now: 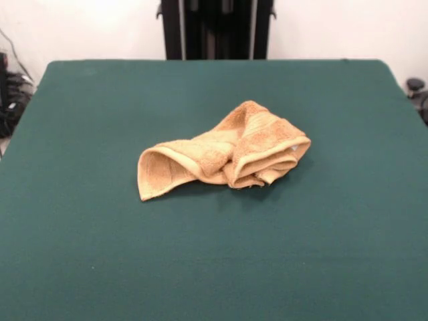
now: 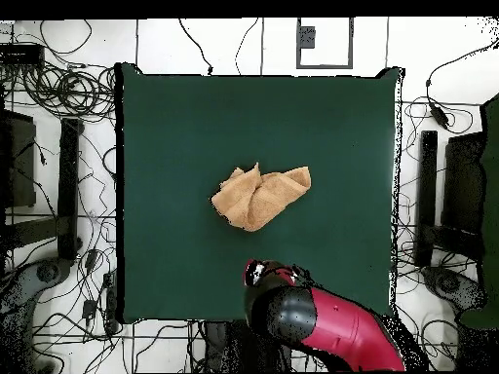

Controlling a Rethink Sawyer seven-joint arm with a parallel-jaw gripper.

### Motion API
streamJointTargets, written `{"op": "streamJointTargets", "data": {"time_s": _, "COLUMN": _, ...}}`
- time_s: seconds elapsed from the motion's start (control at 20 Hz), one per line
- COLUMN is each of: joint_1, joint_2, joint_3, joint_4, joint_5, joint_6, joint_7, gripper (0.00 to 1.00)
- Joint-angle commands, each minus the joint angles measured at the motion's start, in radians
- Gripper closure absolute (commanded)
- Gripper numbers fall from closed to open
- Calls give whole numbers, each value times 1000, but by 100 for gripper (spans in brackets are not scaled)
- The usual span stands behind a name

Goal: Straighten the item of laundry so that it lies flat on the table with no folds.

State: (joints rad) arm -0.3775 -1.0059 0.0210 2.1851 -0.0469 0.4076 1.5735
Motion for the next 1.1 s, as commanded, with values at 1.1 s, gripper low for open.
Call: {"op": "streamJointTargets", "data": {"time_s": 1.1, "joint_1": 434, "joint_2": 633, "joint_3": -183, "joint_4": -131, "joint_5": 62, "joint_6": -733, "joint_7": 304, "gripper": 0}}
